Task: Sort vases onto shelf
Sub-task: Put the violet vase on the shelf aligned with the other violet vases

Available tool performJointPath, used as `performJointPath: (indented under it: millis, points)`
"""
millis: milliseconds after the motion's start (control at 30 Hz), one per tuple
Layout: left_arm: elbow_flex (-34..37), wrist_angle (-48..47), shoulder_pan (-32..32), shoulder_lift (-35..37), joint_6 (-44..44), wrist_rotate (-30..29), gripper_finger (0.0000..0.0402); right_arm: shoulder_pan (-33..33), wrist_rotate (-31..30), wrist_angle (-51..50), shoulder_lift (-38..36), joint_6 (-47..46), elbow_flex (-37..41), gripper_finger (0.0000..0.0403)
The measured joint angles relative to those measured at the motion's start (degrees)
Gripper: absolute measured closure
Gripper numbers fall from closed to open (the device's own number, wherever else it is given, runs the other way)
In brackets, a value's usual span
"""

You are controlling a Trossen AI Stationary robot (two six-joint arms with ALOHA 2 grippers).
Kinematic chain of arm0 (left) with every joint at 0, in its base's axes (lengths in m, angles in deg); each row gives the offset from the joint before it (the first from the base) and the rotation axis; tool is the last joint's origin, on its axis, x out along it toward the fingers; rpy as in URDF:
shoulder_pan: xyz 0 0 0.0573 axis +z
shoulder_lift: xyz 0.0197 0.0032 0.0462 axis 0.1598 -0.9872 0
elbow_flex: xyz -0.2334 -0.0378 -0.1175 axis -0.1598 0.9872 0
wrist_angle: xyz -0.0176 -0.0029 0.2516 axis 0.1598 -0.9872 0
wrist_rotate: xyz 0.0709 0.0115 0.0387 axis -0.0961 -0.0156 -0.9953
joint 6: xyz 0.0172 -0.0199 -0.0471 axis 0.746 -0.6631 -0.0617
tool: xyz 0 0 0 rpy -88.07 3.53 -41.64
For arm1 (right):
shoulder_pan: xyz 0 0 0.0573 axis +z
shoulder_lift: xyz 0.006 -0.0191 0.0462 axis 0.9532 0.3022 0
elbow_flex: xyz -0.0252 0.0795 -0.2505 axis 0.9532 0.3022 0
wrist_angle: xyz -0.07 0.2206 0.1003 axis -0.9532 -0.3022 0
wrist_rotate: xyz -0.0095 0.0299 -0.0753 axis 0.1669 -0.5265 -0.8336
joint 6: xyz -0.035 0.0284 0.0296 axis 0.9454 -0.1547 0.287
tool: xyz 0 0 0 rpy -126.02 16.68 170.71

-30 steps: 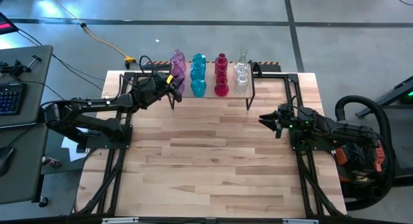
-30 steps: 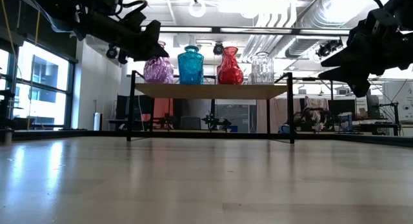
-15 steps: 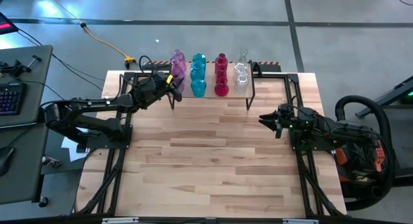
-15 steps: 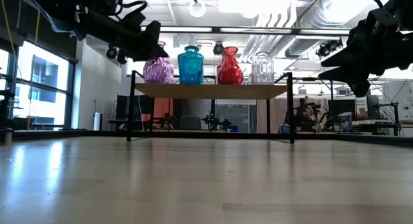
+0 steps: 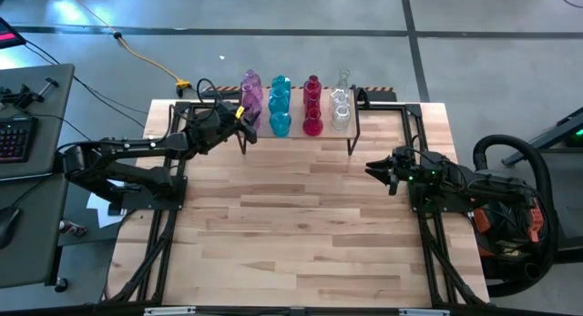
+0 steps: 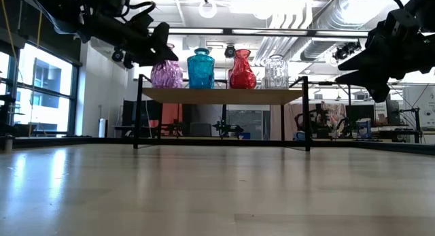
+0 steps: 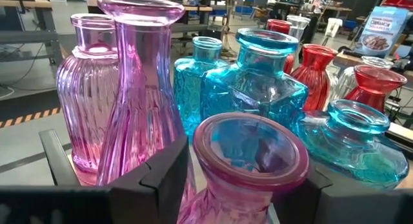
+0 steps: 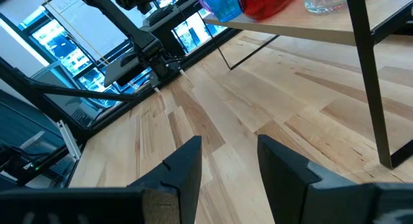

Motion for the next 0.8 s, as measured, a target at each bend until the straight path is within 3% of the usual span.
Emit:
performJointPath:
  millis: [567, 800]
  points:
    - [0.0, 1.5, 0.0, 1.2, -1.5, 0.0, 0.0215, 0.0, 0.0, 0.0, 0.0, 0.0, 0.0, 0.0271]
    - [0.0, 1.2, 0.0, 1.3, -2.0, 0.0, 0.0188, 0.0, 0.0, 0.0, 0.0, 0.0, 0.0, 0.0271]
